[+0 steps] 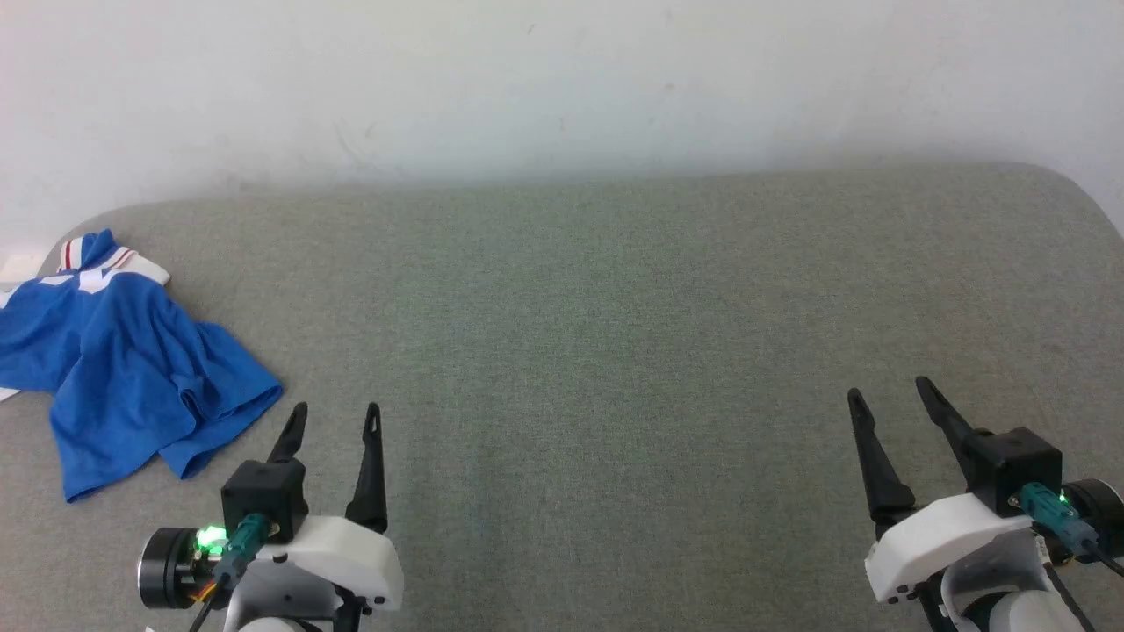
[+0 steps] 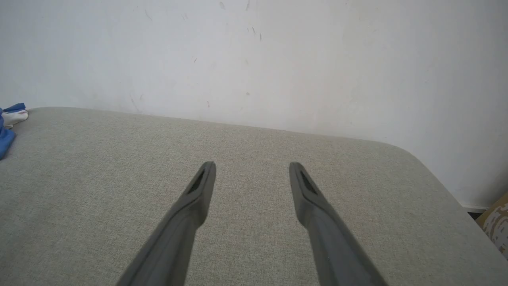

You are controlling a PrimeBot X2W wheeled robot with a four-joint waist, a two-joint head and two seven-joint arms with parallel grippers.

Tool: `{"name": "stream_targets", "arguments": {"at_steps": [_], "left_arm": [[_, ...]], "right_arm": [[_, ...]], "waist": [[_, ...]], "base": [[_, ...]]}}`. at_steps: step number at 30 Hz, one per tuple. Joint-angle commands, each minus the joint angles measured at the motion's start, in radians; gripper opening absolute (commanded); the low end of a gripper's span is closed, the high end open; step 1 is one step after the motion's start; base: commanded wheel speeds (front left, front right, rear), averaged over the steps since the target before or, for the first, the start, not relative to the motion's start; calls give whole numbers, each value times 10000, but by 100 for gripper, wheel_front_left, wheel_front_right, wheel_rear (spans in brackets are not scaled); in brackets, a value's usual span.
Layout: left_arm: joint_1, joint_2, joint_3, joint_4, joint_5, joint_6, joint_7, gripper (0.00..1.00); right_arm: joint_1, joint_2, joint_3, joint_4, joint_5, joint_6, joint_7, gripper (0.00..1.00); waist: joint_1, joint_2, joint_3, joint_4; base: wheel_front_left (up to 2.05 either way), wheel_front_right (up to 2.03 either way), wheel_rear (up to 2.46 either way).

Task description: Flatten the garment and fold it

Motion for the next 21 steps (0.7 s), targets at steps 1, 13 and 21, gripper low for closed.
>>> {"name": "stream_targets", "arguments": {"at_steps": [1,13,21], "left_arm": [[26,-5,4,-43,-99,10,-98,100],[51,-10,-19,-117,-278,100,-349,100],[116,-14,-25,-189,-431,180,-515,100]], "right_arm": [[2,4,-53,47,111,-2,-100,100],[-10,9,-312,107,194,-4,-350,100],[-43,12,-382,130,231,-5,-517,100]], "waist": [[0,-1,4,5],[0,-1,58,269],[0,-1,76,715]], "base": [[0,0,0],[0,0,0],[0,0,0]]}}
